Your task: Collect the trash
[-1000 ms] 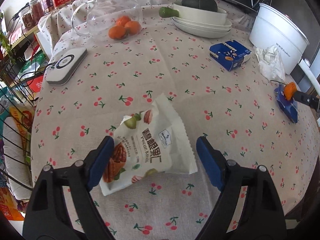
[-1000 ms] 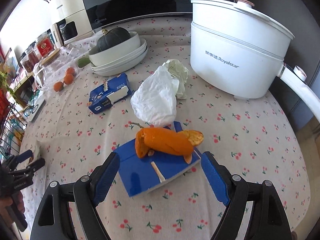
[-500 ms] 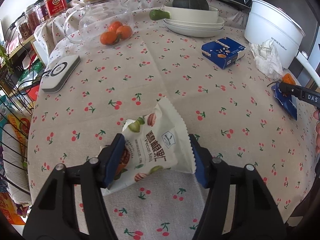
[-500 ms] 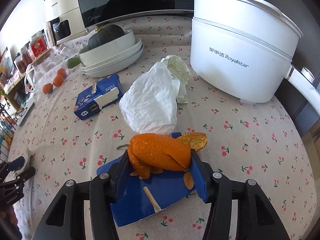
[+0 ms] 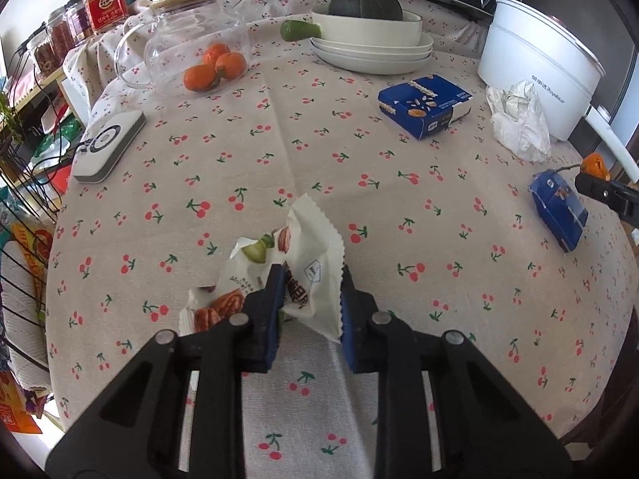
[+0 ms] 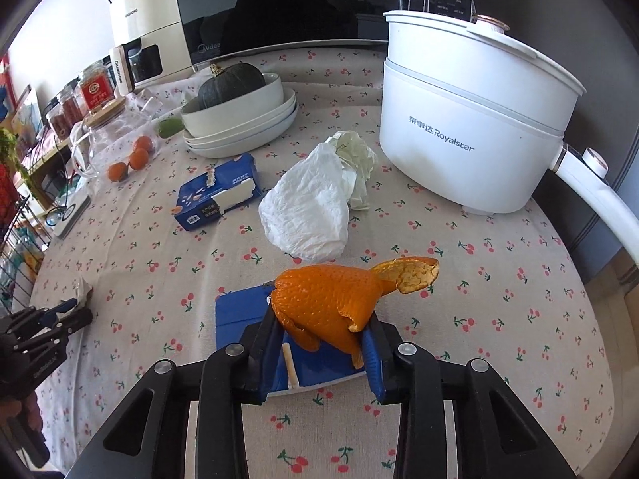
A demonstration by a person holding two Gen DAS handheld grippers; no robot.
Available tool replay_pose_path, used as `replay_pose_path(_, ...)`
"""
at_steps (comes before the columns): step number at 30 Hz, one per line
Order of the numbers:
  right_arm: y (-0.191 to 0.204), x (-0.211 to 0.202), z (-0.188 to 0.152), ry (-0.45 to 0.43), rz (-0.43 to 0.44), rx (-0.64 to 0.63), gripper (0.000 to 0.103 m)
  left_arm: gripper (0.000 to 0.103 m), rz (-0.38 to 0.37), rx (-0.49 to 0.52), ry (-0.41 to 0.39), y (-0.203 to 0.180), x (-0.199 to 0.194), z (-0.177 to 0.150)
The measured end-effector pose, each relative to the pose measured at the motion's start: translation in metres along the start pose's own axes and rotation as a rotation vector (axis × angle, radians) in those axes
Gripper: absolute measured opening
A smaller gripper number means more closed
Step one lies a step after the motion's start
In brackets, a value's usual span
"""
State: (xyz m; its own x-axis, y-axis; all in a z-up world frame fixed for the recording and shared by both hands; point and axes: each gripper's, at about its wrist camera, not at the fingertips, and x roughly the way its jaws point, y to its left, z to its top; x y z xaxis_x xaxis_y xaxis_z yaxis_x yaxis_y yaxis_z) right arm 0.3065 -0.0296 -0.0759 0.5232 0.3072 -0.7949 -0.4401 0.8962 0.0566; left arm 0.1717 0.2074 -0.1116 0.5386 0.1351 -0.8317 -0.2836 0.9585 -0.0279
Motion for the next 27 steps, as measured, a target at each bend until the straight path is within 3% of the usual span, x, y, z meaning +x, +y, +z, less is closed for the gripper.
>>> replay_pose_path(12, -0.025, -0.064, -0.016, -0.033, -0.010, 0.001, 0.036, 0.026, -0.115, 0.038, -0.055, -0.051, -0.041, 0.006)
replay_pose_path(27, -0.081, -0.138, -0.064, -0.017, -0.050, 0.081, 0.036, 0.026, -0.245, 0.164, -0.070, -0.138, -0.084, -0.016)
